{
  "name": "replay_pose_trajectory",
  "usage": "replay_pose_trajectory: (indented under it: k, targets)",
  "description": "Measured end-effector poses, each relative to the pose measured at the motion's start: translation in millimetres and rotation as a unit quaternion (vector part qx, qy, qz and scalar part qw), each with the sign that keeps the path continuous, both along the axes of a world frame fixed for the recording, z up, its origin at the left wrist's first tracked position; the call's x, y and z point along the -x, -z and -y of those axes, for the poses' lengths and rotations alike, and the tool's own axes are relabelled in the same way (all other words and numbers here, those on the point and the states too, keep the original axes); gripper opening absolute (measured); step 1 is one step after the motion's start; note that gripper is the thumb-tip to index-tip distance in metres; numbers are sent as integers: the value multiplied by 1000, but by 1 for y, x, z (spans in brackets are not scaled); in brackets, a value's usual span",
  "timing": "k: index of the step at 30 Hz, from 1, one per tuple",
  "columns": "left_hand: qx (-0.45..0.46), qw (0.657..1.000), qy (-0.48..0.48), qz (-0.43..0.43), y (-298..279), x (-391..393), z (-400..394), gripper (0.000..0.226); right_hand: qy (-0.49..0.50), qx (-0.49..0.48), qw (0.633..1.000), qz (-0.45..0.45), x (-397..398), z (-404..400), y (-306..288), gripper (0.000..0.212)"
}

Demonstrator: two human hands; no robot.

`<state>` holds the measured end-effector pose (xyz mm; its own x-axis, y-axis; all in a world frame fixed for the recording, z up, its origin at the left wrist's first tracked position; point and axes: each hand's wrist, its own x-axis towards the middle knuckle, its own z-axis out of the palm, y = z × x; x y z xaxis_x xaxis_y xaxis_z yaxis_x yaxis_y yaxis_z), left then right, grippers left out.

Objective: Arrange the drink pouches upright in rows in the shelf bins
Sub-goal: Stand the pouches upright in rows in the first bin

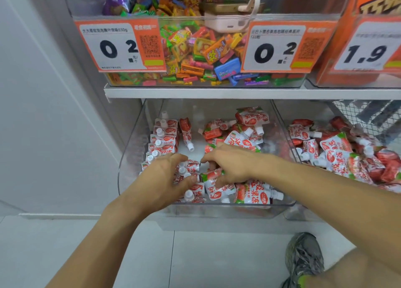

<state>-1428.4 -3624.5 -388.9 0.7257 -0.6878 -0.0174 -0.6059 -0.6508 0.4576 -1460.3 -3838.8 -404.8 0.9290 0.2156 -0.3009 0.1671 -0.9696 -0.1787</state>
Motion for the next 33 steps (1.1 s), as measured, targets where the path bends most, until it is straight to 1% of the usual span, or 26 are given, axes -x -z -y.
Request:
replay_pose_trajectory:
  k: [2,5,6,7,9,11,12,15,16,17,19,22,23,24,25,27,28,29,30,31,33]
  targets:
    - [-1,1000,-4,-4,-2,0,0,60,8,-27,1000,-8,0,-1,-3,68]
    - [-2,1000,-7,-10,-2,0,-2,60,6,-32,999,-12,4,2,-5,43]
    - [-3,1000,-7,-9,-3,0,-3,59,2,-27,1000,-9,7,3,-6,37]
    - [-4,1000,-6,-10,-3,0,-3,59,1,-22,1000,-12,9,3,-6,36]
    - [-5,1000,-5,-13,-3,0,-2,58,16,-28,999,-19,13,3,-7,37]
    - [-5,1000,-5,-16,-3,-1,-2,59,36,-38,999,-10,14,2,-5,33]
    - [-5,1000,-7,-17,-2,-2,-2,59,40,-40,998,-3,15,2,-6,34]
    - [-3,1000,-6,-16,-2,-2,-3,58,41,-38,998,-14,18,4,-15,56]
    - [-1,1000,-7,-16,-1,-2,-3,58,41,-31,999,-16,20,6,-21,57]
    - [2,1000,-10,-17,-2,-2,-3,58,41,-21,999,-11,22,8,-26,53]
    - [19,1000,-15,-16,-3,-1,-4,57,51,-10,999,6,28,13,-40,47]
    - [87,996,-13,-4,-7,0,-2,48,108,-49,992,31,41,23,-63,49]
    - [119,993,-22,-14,-9,1,-2,47,145,-94,984,40,45,25,-68,48]
    - [151,987,-33,-39,-11,3,0,49,188,-161,968,50,48,25,-71,45]
    - [187,979,-41,-73,-13,5,1,50,231,-245,940,60,50,23,-72,42]
    - [260,953,-41,-148,-17,9,7,49,297,-423,854,60,52,13,-69,40]
    - [296,937,-42,-179,-19,12,10,44,309,-483,818,45,53,5,-66,41]
    - [327,922,-46,-201,-22,14,12,36,303,-513,802,28,53,-3,-62,43]
    - [348,913,-53,-208,-24,14,13,28,280,-515,810,13,53,-9,-58,46]
    - [355,911,-58,-203,-25,15,13,23,244,-496,833,8,52,-12,-53,46]
    - [338,922,-59,-177,-24,14,10,24,174,-428,886,21,49,-18,-47,42]
